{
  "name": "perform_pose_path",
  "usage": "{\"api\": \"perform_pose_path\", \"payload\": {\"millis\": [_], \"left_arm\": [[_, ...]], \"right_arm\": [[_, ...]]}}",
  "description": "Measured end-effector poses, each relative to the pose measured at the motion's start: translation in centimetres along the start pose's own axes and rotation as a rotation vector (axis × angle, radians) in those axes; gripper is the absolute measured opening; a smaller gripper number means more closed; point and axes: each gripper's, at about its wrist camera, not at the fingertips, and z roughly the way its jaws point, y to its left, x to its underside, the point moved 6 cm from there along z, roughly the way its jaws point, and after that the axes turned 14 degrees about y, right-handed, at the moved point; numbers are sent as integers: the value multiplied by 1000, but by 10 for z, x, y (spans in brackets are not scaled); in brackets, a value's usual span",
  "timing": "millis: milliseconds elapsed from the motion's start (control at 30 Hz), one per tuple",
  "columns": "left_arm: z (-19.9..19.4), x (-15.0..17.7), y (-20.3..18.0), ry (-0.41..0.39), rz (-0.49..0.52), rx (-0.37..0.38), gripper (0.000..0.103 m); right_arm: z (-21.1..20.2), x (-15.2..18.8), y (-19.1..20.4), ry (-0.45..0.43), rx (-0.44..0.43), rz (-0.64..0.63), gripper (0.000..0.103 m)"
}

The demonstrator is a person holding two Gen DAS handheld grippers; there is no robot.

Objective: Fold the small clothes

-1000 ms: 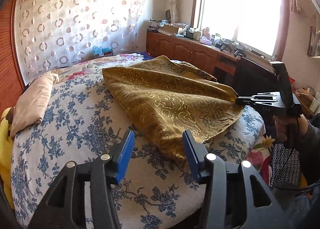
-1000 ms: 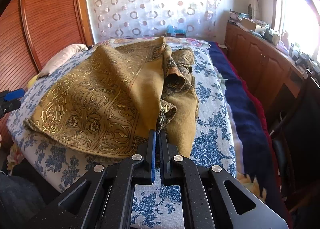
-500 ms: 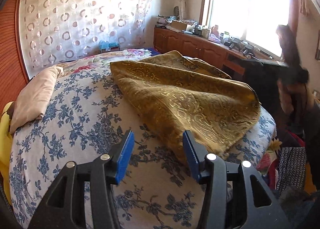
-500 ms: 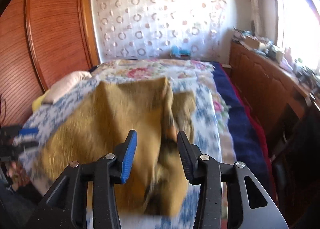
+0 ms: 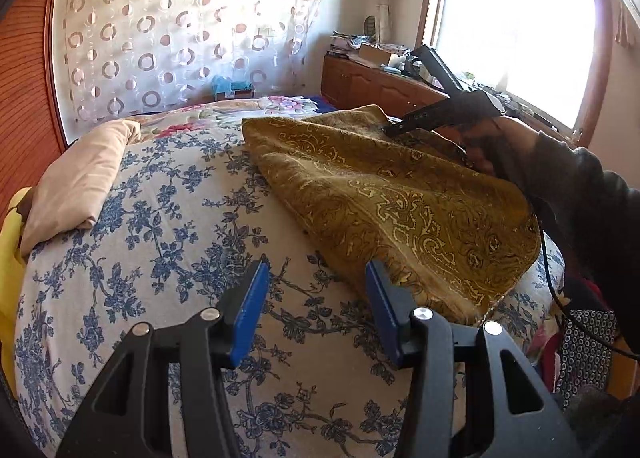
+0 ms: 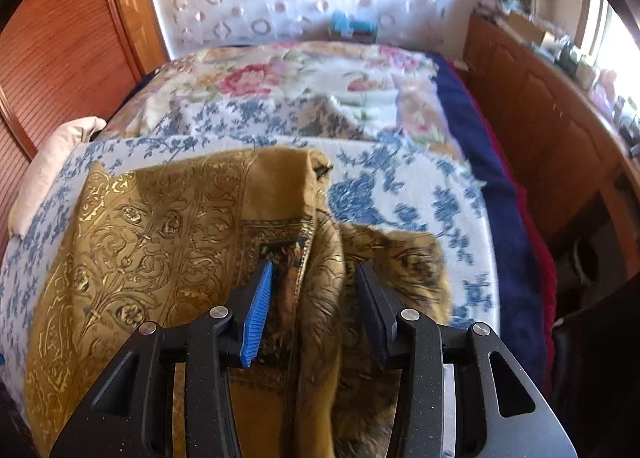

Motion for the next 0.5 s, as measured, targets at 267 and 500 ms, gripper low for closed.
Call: {"api": "perform_pose_path", "payload": {"millis": [267,500], "left_arm": [[9,2,-1,15,-10,24,49],[13,-3,-10,21,5,46,50]], "right_arm": [[-57,7,1,-185,68,-15,2],[-49,10,-32,-102,191,47,40]]}}
